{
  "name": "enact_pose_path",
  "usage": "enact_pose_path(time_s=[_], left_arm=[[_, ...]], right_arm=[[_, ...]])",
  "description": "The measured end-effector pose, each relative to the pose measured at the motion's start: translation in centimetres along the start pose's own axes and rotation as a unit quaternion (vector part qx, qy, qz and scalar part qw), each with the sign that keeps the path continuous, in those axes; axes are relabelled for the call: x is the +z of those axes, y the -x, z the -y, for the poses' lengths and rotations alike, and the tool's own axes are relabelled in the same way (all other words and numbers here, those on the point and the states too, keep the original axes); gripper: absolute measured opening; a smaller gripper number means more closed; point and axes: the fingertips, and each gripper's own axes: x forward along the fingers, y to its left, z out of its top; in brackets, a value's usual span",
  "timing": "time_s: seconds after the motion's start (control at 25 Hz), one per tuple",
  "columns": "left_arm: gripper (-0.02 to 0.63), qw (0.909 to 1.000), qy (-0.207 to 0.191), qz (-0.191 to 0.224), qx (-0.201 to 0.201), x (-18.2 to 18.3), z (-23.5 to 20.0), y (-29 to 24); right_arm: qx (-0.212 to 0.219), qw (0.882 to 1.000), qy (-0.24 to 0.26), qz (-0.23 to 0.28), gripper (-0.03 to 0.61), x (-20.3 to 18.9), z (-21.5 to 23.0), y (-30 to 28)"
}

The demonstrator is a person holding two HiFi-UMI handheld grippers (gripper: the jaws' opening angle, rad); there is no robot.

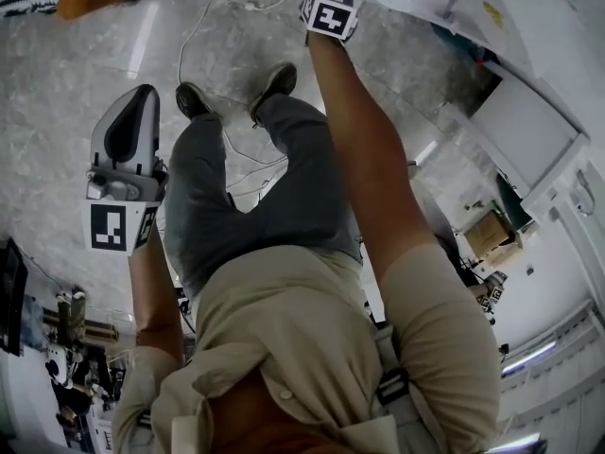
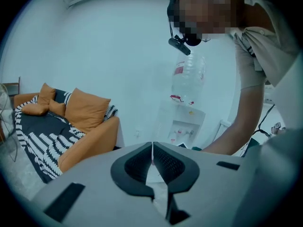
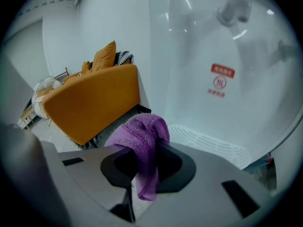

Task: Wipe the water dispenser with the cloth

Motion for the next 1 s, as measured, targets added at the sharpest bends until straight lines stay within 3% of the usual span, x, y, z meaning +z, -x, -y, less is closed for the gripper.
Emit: enact_pose_path(time_s=[0.48,0.8,1.0], left_arm=[[0.025,0.9973,-0.068,0.012,-0.024,11.2,-0.4,8.2],[0.025,0.993,-0.107,0.034,-0.036,18.9,0.8,12.5],[0.025,0.99,-0.118,0.064,-0.043,23.8,1.9,15.2]], right_arm=[[0.011,0.998,0.014,0.059,0.075,10.4,-2.0,16.8],[0.018,0.989,0.007,0.145,0.075,18.3,-2.3,31.3],[0.019,0.98,0.027,0.197,0.075,22.2,-2.6,41.0]])
